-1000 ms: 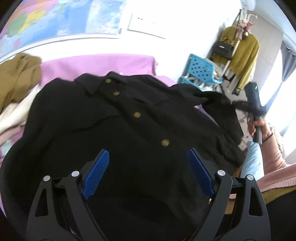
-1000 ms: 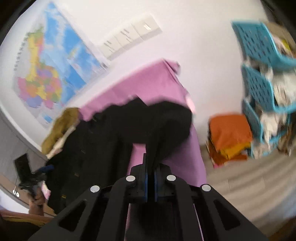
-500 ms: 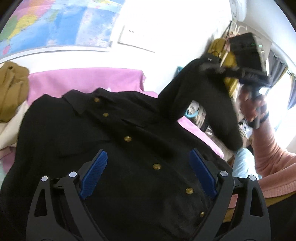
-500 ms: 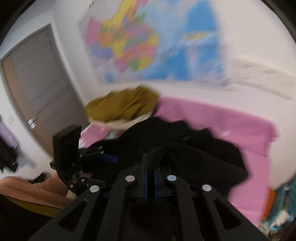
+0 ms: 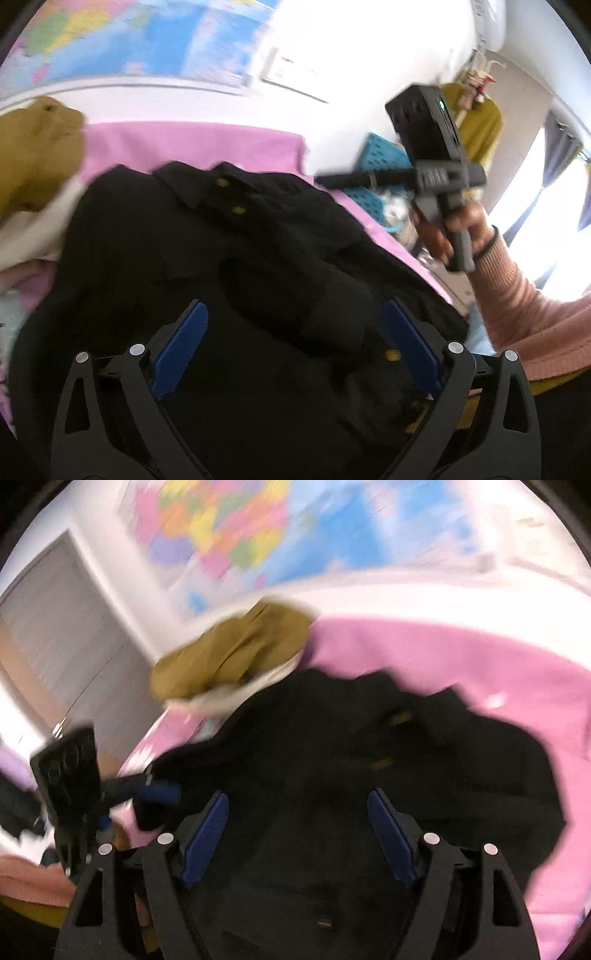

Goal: Fold large clothes

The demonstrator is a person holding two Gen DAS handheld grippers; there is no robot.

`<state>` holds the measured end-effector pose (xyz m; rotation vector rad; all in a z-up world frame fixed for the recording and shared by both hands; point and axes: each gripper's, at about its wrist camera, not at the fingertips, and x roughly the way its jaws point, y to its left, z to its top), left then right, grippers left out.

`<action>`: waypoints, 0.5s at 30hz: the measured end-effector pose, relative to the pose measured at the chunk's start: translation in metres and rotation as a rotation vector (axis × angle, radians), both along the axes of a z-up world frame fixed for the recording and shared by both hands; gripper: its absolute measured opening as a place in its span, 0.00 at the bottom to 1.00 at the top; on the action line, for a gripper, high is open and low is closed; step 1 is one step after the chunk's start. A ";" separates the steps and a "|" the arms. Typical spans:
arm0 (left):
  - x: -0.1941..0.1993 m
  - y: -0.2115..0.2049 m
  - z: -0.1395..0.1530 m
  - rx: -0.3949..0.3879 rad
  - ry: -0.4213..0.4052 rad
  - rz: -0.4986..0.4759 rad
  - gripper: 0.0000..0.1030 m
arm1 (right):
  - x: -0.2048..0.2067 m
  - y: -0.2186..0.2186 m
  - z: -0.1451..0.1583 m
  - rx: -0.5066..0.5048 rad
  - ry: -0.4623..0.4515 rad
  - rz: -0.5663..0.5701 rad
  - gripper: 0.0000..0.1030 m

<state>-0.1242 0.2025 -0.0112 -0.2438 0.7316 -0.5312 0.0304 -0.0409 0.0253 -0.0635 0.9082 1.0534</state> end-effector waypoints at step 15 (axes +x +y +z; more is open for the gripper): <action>0.051 -0.046 -0.043 0.136 0.193 -0.001 0.30 | 0.085 -0.132 -0.093 -0.027 0.218 -0.440 0.76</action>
